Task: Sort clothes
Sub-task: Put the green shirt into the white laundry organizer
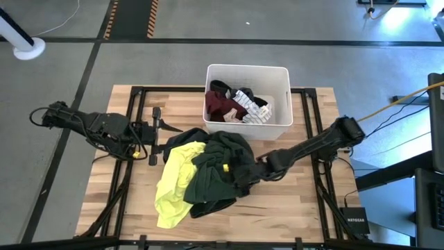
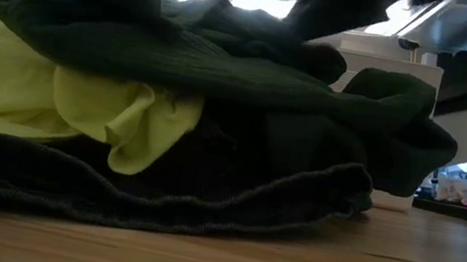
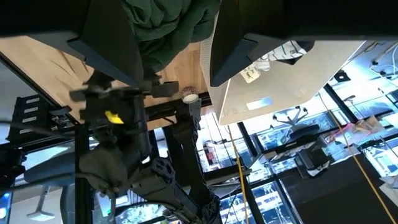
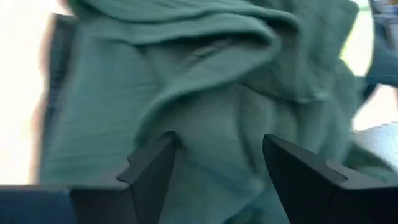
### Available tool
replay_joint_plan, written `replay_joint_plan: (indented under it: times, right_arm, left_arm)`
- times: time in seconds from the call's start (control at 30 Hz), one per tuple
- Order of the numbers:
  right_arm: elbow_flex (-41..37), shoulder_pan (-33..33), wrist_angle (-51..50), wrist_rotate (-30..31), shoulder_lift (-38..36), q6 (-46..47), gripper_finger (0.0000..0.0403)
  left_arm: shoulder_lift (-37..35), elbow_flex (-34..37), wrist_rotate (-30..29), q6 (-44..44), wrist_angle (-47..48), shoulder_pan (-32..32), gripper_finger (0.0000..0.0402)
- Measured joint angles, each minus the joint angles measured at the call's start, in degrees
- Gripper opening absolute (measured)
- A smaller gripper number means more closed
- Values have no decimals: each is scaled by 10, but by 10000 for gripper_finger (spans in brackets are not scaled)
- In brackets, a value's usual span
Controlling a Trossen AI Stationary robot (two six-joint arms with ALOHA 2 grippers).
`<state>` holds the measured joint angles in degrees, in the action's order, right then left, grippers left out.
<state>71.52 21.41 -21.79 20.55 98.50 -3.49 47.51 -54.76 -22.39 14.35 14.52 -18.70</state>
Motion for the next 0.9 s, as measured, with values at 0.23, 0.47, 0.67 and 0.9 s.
replay_joint_plan:
  times: [0.23,0.47,0.67,0.9]
  right_arm:
    - [0,-12,19,40,30,-33,260]
    - [1,-27,21,-13,56,-30,258]
    - [6,-27,13,-13,56,-30,172]
    - [40,-27,-49,-6,50,-45,20]
  left_arm:
    - [0,0,0,0,1,0,182]
    - [0,0,0,0,1,0,182]
    - [0,0,0,0,1,0,182]
    - [0,0,0,0,1,0,182]
